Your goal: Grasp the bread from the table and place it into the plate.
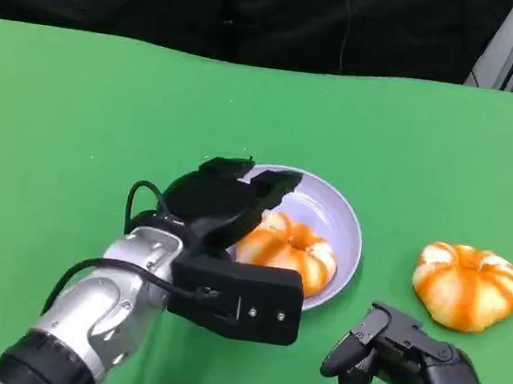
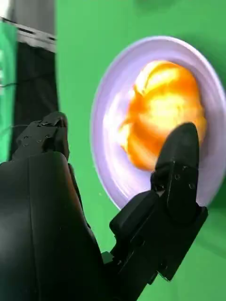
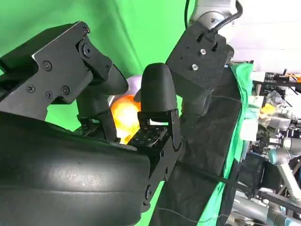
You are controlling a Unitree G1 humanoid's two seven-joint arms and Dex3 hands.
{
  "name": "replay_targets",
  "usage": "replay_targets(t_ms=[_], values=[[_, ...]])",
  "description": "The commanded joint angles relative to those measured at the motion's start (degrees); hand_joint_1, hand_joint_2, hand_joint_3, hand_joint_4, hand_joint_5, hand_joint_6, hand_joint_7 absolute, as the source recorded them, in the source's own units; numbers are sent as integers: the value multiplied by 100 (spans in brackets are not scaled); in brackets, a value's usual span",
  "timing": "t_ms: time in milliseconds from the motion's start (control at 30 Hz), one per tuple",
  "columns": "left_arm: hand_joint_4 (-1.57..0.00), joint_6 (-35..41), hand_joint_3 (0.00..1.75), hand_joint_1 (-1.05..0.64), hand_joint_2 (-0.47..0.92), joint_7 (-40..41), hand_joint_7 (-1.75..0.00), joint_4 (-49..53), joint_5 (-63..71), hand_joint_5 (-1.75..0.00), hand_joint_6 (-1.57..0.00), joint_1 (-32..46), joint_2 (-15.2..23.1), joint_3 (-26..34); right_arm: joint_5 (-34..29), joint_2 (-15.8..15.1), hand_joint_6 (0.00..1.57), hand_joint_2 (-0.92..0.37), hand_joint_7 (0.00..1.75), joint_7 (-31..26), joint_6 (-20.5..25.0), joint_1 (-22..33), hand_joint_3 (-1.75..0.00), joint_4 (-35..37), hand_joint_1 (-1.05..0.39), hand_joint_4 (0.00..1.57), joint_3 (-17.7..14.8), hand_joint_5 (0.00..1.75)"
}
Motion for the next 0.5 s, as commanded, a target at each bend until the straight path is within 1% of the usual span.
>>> replay_targets(t_ms=[33, 267, 433, 500], values=[[0, 79, 64, -94, 92, -325, -1, -327, -118, 0, -3, 140, 245, 49, 34, -35, 73, -43, 136, -23, -4, 28, -127, -49, 3, 71, -47, 166], [0, -127, 65, -91, 92, -525, -1, -1346, -555, 0, -3, 726, 832, 503, 36, 5, 73, -42, 136, -41, 3, -7, -127, -23, 2, 72, -34, 165], [-1, -404, 61, -84, 92, -462, -2, -2129, -1112, -1, -5, 1530, 1163, 1048, -4, -24, 73, -43, 137, -45, -6, -17, -127, -9, 2, 72, -39, 166], [-4, -685, 59, -81, 92, -312, -3, -2298, -1372, -2, -8, 1901, 1248, 1277, 26, -11, 73, -43, 137, -36, 39, -3, -127, -35, 2, 72, -33, 166]])
